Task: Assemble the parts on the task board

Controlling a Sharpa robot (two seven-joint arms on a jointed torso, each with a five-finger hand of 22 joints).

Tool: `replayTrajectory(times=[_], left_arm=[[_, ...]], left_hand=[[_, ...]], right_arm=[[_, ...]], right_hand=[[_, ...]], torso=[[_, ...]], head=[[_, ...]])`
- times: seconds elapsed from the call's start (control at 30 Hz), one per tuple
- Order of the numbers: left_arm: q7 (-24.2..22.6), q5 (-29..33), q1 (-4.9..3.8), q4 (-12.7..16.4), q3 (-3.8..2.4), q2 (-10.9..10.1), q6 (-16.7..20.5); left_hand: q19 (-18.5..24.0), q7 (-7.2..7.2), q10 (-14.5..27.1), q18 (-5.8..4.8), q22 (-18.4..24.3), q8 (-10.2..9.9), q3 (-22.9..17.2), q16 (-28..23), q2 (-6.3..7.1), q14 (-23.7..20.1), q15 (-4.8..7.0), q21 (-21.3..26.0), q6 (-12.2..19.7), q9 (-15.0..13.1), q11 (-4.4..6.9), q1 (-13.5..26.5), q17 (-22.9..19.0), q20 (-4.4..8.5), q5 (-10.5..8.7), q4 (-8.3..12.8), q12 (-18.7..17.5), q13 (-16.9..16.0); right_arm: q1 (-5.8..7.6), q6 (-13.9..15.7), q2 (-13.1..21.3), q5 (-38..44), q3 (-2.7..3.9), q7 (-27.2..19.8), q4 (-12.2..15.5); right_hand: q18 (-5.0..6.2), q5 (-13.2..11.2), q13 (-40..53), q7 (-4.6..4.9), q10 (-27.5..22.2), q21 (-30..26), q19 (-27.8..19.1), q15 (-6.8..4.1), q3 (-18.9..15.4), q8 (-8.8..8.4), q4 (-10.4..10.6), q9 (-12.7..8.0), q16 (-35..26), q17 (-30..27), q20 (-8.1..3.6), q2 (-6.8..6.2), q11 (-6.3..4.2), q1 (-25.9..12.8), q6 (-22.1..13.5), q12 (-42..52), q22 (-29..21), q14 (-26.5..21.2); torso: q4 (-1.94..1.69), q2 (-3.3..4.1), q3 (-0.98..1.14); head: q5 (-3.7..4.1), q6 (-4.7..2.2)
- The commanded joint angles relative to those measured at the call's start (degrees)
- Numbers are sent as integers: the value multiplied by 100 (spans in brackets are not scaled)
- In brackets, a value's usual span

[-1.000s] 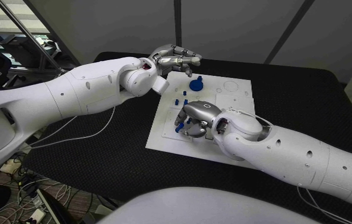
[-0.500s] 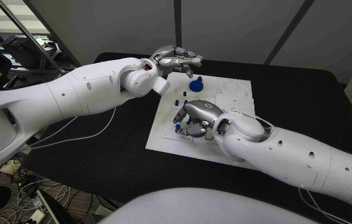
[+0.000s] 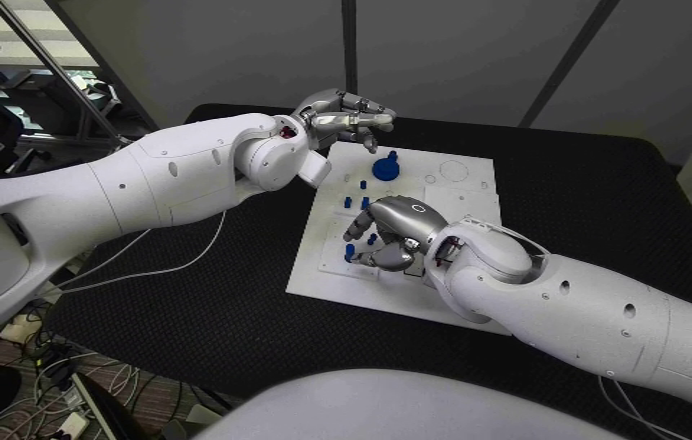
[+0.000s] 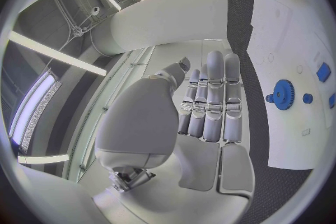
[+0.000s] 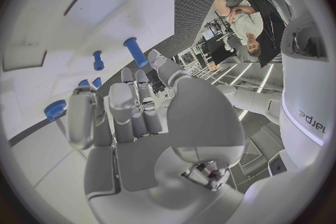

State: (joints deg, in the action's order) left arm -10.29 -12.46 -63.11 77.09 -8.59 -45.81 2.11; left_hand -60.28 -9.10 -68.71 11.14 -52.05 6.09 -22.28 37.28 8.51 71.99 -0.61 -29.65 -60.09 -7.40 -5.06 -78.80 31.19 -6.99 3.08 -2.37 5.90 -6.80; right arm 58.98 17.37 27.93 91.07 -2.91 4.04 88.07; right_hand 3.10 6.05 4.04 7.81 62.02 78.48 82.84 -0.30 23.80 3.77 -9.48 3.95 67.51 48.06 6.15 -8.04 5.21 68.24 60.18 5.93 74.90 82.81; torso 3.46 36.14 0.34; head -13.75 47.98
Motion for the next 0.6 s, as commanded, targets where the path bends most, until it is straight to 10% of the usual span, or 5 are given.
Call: replayTrajectory(times=[0.03, 0.33, 0.6], left_arm=[[-10, 39, -11, 7, -4, -9, -57], [-9, 39, -10, 7, 0, -47, -66], [-16, 39, -6, 23, 23, -110, -58]], left_hand=[[-25, 13, 35, -75, 6, -18, 29, -26, -43, 2, -24, 20, 17, -8, -21, 5, -6, 1, -32, 0, -20, -8], [-25, 13, 35, -75, 6, -18, 29, -26, -43, 2, -24, 20, 17, -8, -21, 5, -6, 1, -32, 0, -20, -8], [-25, 13, 35, -75, 6, -18, 29, -26, -43, 2, -24, 20, 17, -8, -21, 5, -6, 1, -32, 0, -20, -8]], right_arm=[[7, 228, 100, 0, 2, 18, 113], [32, 481, 849, -199, 20, 90, 667], [83, 675, 1866, -1478, 400, 323, 1169]], right_hand=[[47, -16, 5, 7, 21, -4, -10, 27, -58, -11, -17, -3, 17, -33, -5, -18, -12, 51, -48, 27, 186, 20], [54, -8, -2, 15, 12, -33, -23, 26, -138, 4, -33, 6, -19, -101, -7, -30, -17, 97, -19, 65, 157, 4], [39, 15, 115, -48, 885, 23, 25, -94, -235, 37, 99, 36, 27, -30, -87, 73, -186, 5, 183, 445, 230, 38]], torso=[[5, 0, 4], [20, -12, -4], [76, -49, -15]], head=[[12, -8], [123, -93], [443, -254]])
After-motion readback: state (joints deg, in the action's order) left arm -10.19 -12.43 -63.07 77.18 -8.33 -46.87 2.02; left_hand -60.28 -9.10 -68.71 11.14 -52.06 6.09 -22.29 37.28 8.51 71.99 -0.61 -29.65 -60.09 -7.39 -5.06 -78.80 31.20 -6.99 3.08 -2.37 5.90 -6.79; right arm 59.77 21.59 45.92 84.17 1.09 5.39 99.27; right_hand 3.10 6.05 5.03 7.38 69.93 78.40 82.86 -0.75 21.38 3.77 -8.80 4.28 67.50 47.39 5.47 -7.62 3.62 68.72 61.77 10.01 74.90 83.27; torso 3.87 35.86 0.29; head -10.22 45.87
